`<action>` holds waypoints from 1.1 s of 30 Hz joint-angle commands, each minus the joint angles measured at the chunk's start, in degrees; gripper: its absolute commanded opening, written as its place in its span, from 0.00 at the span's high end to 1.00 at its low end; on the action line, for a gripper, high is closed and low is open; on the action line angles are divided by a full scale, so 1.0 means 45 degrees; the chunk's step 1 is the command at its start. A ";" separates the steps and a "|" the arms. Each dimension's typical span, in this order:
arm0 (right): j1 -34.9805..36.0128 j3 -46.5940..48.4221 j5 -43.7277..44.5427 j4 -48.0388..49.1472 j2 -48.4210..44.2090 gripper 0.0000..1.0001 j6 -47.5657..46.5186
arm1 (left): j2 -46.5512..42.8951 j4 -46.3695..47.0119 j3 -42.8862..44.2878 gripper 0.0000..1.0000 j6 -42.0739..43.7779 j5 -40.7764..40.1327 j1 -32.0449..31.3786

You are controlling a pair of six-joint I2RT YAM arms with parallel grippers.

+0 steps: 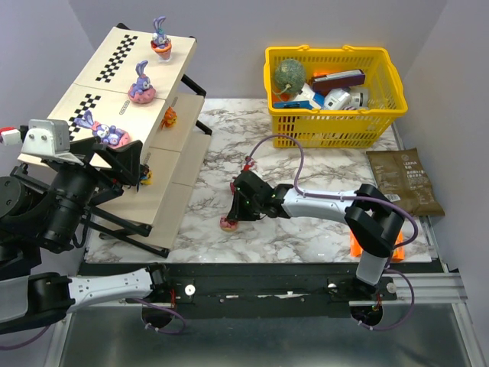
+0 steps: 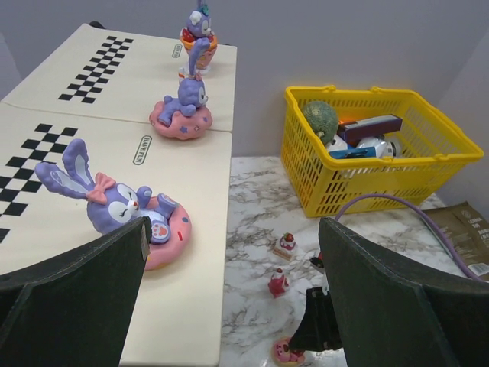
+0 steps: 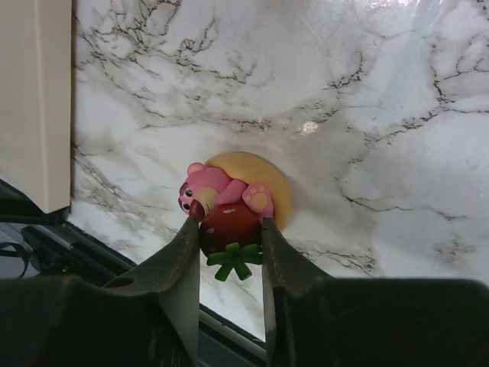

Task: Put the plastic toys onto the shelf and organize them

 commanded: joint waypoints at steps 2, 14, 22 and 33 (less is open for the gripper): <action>-0.0029 0.0343 -0.0118 0.0084 0.0222 0.85 0.0229 | -0.0238 -0.0092 -0.0028 0.01 -0.0152 -0.0092 0.0018; 0.0810 0.3368 -0.0587 0.0046 0.1158 0.99 0.0405 | -0.0121 0.0258 0.0090 0.01 0.0374 -0.0171 0.0018; 0.1865 0.7702 0.0718 -0.0774 0.3988 0.99 0.0697 | -0.0101 0.1137 0.0031 0.01 0.0960 0.0024 0.0037; 0.2940 1.0441 0.3474 -0.2162 0.6023 0.99 0.2572 | 0.0348 0.1743 -0.0242 0.01 0.1488 -0.0015 0.0018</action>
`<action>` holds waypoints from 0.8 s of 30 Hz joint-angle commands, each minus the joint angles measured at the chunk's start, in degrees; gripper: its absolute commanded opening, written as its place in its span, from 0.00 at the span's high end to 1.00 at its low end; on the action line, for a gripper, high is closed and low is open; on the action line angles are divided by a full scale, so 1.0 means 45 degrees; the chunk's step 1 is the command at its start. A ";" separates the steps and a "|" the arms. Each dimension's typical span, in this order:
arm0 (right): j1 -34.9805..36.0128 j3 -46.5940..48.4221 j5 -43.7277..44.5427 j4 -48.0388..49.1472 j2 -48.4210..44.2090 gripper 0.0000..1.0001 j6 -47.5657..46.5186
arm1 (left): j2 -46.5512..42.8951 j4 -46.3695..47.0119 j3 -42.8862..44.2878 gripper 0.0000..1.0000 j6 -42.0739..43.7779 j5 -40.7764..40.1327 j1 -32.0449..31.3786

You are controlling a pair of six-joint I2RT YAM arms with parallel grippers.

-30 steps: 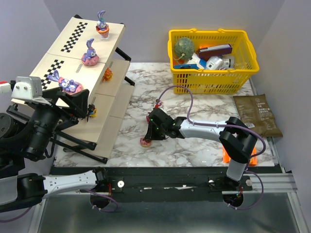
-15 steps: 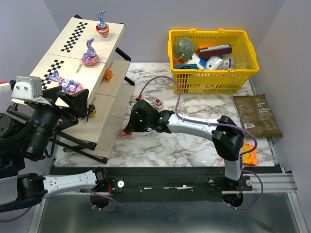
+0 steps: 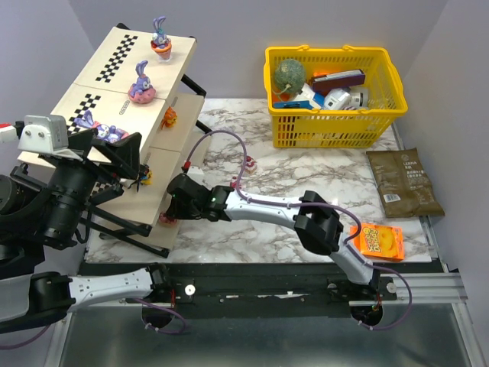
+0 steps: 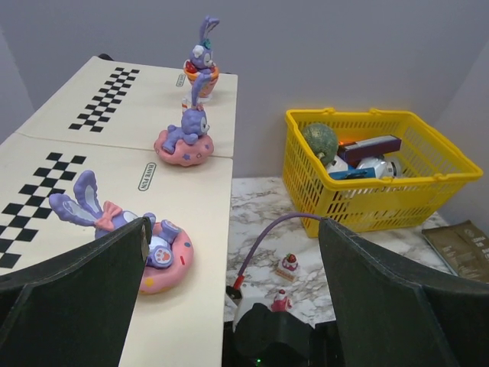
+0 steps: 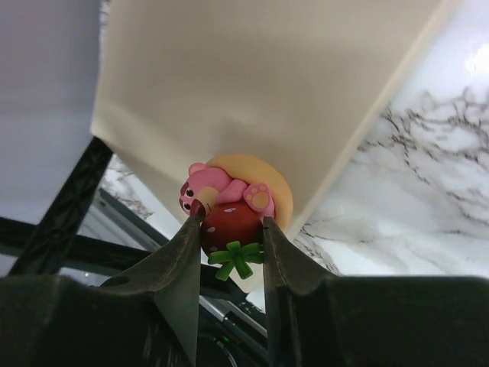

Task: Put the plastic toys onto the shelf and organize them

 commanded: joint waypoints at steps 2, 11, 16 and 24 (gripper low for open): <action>0.0366 0.0658 0.1684 -0.0622 0.0286 0.99 0.1164 | 0.0343 0.0476 -0.0296 0.01 0.0293 -0.0010 0.0018; 0.0503 0.0873 0.1410 -0.0544 0.0950 0.99 0.2005 | 0.0344 0.0496 -0.0277 0.01 0.0274 0.0029 0.0037; 0.0503 0.0718 0.1703 -0.0291 0.1048 0.99 0.2064 | 0.0382 0.0359 -0.0219 0.01 0.0274 0.0010 0.0018; 0.0503 0.1088 0.1021 0.0002 0.1517 0.98 0.1694 | 0.0363 0.0203 -0.0082 0.01 0.0294 -0.0049 0.0018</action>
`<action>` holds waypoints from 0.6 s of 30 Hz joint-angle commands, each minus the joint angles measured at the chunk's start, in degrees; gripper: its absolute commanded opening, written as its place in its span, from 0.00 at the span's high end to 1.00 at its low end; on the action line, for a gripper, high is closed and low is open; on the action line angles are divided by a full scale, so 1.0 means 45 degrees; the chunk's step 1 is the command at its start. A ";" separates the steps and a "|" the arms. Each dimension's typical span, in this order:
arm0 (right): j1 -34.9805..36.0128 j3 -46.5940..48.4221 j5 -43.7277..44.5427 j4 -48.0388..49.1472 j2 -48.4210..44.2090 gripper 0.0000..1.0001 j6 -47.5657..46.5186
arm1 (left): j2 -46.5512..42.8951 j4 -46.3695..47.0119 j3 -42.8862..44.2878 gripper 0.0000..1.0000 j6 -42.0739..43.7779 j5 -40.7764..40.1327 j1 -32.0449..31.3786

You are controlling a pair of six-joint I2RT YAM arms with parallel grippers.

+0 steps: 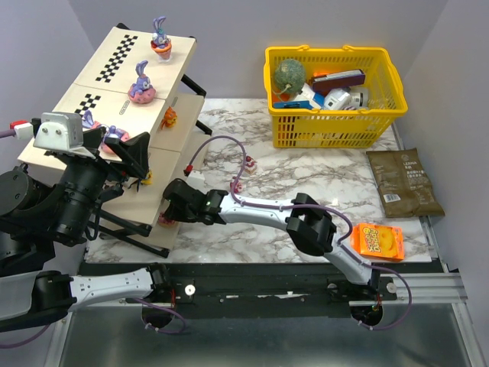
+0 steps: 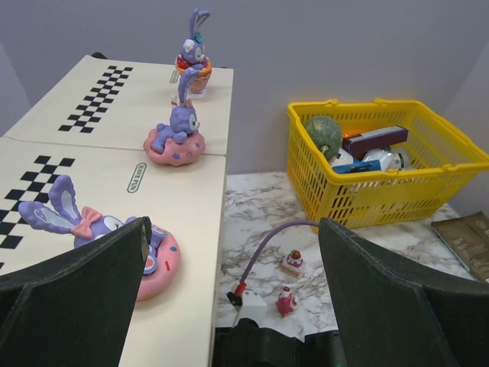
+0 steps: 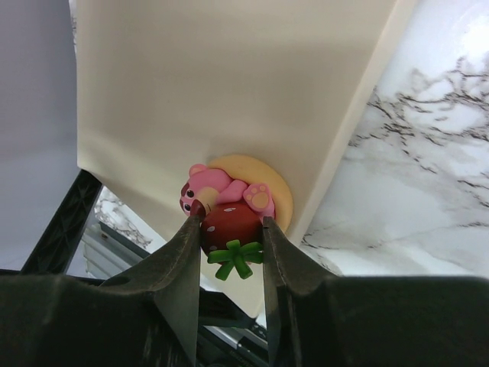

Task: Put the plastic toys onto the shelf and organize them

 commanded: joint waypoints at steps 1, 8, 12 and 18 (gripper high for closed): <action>0.0105 0.0608 -0.0368 0.0498 0.0769 0.96 -0.0191 | 0.0038 -0.0103 0.0307 0.01 0.0085 -0.0063 0.0018; 0.0202 0.0355 0.0018 0.0732 0.0575 0.77 -0.0310 | -0.0060 -0.0299 0.0307 0.01 0.0085 -0.0122 0.0018; 0.0183 0.0062 0.0273 0.0987 0.0282 0.62 -0.0465 | -0.0099 -0.0299 0.0287 0.01 0.0085 -0.0161 0.0018; 0.0183 -0.0836 0.0391 0.2137 -0.0440 0.42 -0.0894 | -0.0080 -0.0357 0.0327 0.01 0.0065 -0.0220 0.0018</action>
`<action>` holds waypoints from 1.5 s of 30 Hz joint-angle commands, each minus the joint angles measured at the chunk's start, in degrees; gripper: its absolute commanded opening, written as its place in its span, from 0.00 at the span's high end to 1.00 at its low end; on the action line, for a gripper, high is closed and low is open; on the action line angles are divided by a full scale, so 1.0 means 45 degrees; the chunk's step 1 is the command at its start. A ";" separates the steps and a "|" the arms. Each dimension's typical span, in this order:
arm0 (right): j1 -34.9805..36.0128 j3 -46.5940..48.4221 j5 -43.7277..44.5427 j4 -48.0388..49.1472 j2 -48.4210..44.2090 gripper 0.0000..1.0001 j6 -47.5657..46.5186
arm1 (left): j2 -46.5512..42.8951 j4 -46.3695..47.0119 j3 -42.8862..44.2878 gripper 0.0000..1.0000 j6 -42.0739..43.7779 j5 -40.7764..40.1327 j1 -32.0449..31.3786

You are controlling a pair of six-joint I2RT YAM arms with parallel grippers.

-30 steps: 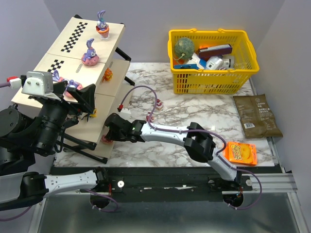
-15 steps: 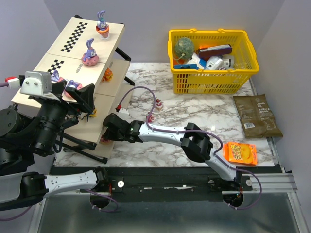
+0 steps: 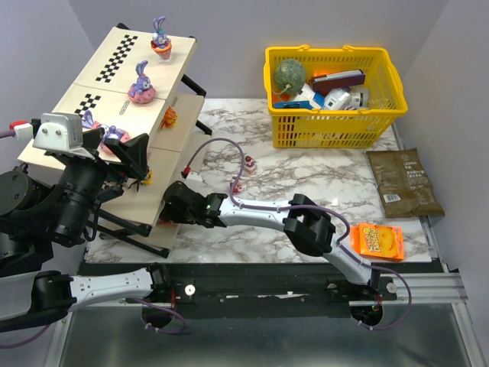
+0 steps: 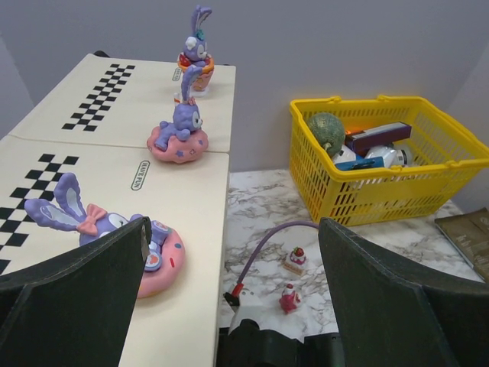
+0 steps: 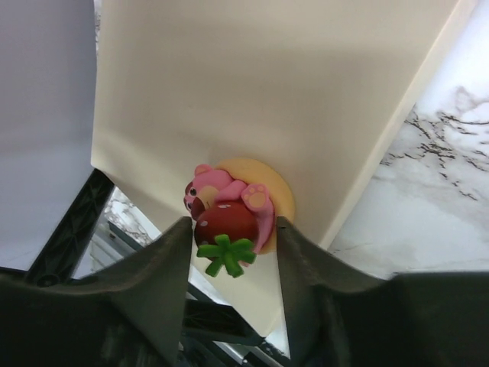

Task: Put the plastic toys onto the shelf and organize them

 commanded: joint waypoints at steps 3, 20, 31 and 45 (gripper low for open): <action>0.0125 -0.1534 0.0692 0.1675 -0.1298 0.37 -0.0449 | -0.0080 -0.0149 0.0215 0.01 0.0084 -0.0195 0.0037; -0.0127 -0.5182 0.1161 0.4237 -0.4323 0.26 -0.1113 | -0.0138 -0.0929 0.0430 0.01 -0.0325 0.0213 0.0018; -0.2529 -0.8486 0.0987 0.1172 -0.7235 0.28 -0.1267 | -0.0783 -0.0229 -0.0643 0.01 -0.0404 0.0411 0.0037; -0.5246 -0.7516 -0.0810 -0.0939 -0.6828 0.28 -0.2109 | -0.0177 0.0496 -0.0469 0.01 -0.1183 -0.0253 0.0018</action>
